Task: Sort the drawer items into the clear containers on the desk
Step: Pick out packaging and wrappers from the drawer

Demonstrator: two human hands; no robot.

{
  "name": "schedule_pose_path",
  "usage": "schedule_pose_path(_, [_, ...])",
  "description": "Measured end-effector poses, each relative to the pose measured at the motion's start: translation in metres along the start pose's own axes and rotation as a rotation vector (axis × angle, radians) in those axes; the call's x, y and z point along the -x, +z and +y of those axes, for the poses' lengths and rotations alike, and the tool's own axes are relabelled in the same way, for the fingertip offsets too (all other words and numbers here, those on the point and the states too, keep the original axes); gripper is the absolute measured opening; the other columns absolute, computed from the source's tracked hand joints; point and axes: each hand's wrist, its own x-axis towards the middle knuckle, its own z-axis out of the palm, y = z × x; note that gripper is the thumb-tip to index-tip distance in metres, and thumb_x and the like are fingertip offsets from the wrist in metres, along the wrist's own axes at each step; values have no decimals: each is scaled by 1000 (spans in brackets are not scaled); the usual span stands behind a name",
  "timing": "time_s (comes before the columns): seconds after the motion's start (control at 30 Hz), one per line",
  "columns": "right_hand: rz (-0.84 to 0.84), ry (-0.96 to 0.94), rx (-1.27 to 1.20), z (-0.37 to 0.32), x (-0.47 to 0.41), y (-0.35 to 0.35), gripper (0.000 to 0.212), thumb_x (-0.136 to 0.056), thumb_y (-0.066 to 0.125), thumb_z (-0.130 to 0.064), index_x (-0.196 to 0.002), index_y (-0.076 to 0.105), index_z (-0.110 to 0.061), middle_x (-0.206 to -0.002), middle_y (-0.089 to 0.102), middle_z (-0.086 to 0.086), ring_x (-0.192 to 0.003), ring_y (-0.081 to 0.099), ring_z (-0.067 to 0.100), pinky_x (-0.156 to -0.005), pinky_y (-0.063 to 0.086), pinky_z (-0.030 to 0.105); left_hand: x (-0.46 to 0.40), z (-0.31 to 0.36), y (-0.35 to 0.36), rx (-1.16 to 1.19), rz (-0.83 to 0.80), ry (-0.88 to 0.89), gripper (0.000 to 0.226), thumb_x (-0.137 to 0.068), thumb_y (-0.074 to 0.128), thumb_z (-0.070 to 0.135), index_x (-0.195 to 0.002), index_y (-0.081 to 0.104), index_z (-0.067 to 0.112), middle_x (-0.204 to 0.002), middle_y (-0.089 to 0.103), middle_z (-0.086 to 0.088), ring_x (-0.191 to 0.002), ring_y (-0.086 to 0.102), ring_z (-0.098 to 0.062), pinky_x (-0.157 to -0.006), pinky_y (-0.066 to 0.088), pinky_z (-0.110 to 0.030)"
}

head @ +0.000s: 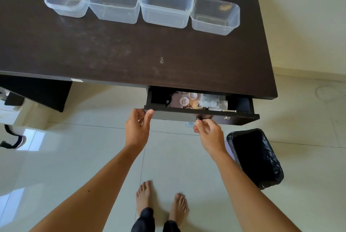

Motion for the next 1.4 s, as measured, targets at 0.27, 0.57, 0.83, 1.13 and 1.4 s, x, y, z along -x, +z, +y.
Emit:
schedule_pose_path(0.27, [-21,31,-32,20,39,-4,15,-105,61,-34,-96,67,-23,-89,79,-8,-83,71,-7,-72,46,17,41,-17,-7,25,13,-28,36,-99,62,42,-109,59,7,-106,68,-3,-102,64,-17,-84,48,-19])
schedule_pose_path(0.57, [-42,64,-58,39,75,-6,12,-105,63,-32,-101,70,-23,-91,80,-8,-93,75,6,-77,51,21,78,-32,-17,-35,12,-57,28,-100,62,39,-103,58,11,-101,68,-1,-101,65,-19,-77,46,-15])
schedule_pose_path(0.83, [-25,52,-56,40,77,-4,12,-104,64,-31,-107,72,-22,-94,80,-11,-91,75,1,-75,49,14,78,-30,-20,-97,-32,-45,34,-99,59,42,-109,57,10,-111,68,-5,-106,65,-21,-86,48,-25])
schedule_pose_path(1.13, [68,112,-154,44,84,-12,13,-100,69,-35,-110,73,-27,-104,80,-11,-100,76,7,-88,56,26,75,-21,-29,-39,-58,-16,57,-92,61,52,-132,59,11,-123,66,0,-115,64,-18,-102,51,-31])
schedule_pose_path(1.4, [651,-62,-97,22,79,-85,14,-94,78,-23,-87,69,-13,-76,66,0,-69,63,16,-66,47,24,46,3,-27,-38,-12,33,51,-96,63,53,-134,62,19,-124,70,4,-113,66,-13,-100,54,-32])
